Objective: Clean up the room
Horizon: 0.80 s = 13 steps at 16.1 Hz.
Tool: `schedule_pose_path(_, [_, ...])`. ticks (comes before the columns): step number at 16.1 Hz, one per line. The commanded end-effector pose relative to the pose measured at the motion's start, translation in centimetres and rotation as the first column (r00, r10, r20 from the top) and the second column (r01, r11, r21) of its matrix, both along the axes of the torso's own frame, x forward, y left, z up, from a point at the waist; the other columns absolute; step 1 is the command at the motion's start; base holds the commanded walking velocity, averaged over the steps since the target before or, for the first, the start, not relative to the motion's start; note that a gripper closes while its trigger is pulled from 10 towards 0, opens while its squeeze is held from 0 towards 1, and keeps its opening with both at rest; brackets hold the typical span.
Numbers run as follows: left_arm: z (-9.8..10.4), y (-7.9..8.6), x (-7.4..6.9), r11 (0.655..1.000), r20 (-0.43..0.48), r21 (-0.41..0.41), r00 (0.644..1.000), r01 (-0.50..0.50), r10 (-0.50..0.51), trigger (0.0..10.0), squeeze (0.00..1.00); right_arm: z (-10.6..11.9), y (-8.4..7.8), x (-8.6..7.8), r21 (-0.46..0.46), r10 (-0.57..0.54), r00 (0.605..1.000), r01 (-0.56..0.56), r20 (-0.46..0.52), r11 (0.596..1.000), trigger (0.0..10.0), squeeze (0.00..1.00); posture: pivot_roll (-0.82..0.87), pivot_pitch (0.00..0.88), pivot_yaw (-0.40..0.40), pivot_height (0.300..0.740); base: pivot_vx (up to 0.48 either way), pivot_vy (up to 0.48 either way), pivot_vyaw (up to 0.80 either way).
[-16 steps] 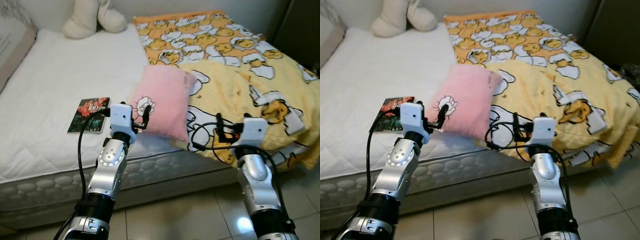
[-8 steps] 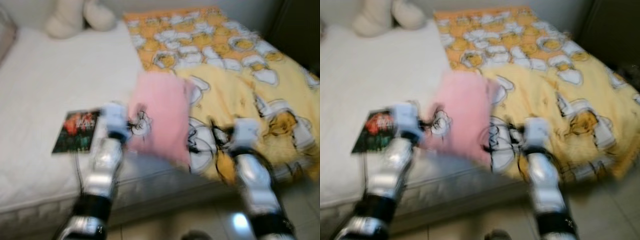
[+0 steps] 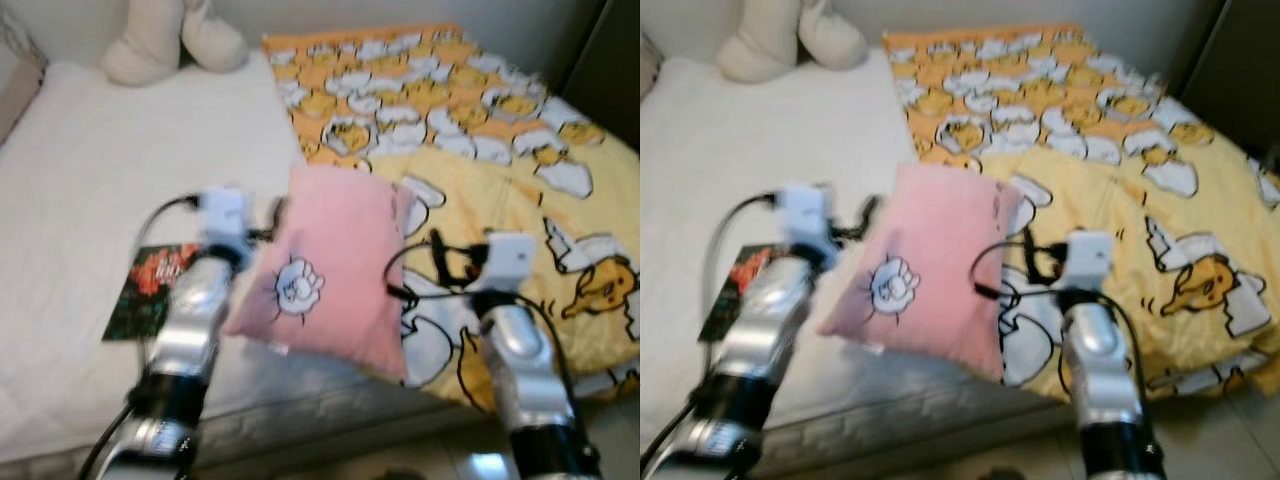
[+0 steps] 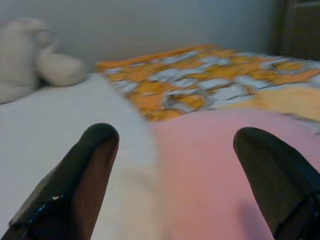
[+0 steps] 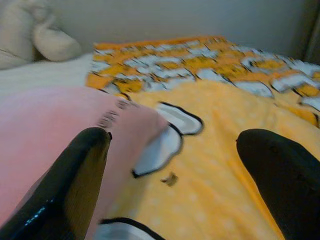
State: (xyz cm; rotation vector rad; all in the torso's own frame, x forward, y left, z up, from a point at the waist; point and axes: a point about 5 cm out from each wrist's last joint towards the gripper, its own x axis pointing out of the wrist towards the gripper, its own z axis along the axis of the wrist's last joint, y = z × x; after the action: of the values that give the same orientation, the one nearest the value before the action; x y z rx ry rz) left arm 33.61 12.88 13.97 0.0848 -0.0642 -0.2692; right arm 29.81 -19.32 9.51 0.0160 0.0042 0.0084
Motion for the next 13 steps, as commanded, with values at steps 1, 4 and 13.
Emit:
schedule_pose_path(1, [0.1,1.7,0.8,1.0,-0.046,0.004,0.999,-0.012,0.012,10.0,0.0,0.1,0.3,0.8,0.058,0.019,0.999,-0.017,-0.032,0.998,10.0,0.0,-0.07,0.0,0.042,0.74,0.0,0.0,0.0])
schedule_pose_path(4, [0.1,3.1,3.1,0.999,-0.204,-0.048,0.979,0.016,-0.026,10.0,0.0,0.6,0.3,2.4,0.174,0.061,0.996,-0.049,-0.064,0.983,10.0,0.0,-0.06,0.002,0.05,0.74,0.0,0.0,0.0])
schedule_pose_path(13, [-1.8,1.9,4.4,0.951,-0.443,-0.284,0.863,0.125,-0.245,10.0,0.0,-1.7,0.1,0.9,0.491,0.125,0.966,0.004,-0.229,0.871,10.0,0.0,-0.13,0.174,0.087,0.74,0.0,0.0,0.0])
